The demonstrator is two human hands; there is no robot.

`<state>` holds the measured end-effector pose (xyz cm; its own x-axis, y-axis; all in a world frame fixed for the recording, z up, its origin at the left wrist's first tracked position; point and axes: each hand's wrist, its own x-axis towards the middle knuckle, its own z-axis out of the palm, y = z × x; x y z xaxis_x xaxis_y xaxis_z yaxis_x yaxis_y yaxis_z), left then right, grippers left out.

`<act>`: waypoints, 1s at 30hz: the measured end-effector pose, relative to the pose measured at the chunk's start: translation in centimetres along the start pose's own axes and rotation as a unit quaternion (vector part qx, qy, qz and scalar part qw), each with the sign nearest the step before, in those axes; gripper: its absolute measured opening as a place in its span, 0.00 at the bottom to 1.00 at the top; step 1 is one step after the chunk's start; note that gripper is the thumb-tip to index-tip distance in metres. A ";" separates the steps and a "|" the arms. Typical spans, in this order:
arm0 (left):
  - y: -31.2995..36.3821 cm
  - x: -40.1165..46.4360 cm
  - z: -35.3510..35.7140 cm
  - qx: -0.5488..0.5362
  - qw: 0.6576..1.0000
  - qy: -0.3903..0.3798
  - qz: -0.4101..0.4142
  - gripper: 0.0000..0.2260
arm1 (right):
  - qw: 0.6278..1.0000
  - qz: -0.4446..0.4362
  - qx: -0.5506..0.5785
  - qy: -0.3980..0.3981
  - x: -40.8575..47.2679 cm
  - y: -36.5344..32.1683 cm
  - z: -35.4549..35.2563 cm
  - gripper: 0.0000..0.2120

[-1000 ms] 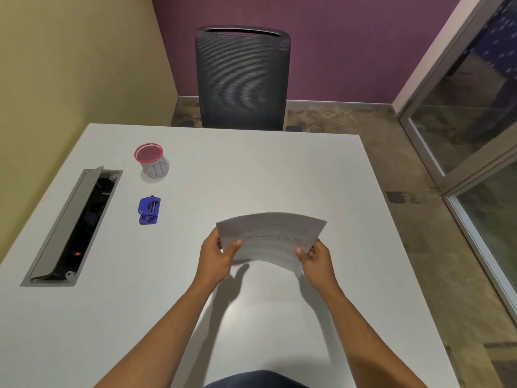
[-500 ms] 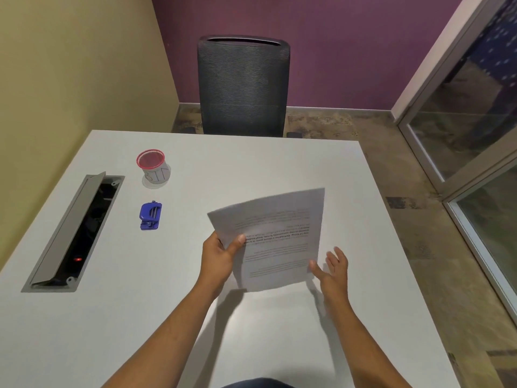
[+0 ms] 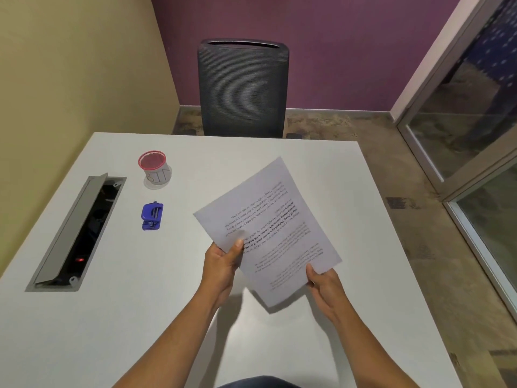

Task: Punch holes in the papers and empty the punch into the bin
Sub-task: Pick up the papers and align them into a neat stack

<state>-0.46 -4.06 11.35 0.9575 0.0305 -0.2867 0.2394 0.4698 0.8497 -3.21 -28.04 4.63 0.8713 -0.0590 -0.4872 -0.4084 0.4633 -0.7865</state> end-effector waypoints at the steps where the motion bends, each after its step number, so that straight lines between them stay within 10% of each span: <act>1: 0.0 0.0 -0.1 -0.007 1.000 0.000 -0.002 0.13 | 1.000 0.002 -0.005 -0.004 0.0 0.0 0.1 0.23; 13: 1.8 1.8 -5.4 0.074 0.990 0.119 0.030 0.11 | 0.979 -0.100 -0.152 0.088 1.0 -3.7 -0.8 0.10; 30: -1.0 2.9 -7.8 0.318 0.943 0.085 0.052 0.09 | 0.943 -0.118 -0.310 0.026 1.5 -3.0 0.5 0.16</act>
<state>0.86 2.43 6.24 0.9545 0.2143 -0.2075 0.2448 -0.1652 0.9554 -0.52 -29.04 6.41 0.9497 -0.1468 -0.2766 -0.2999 -0.1725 -0.9382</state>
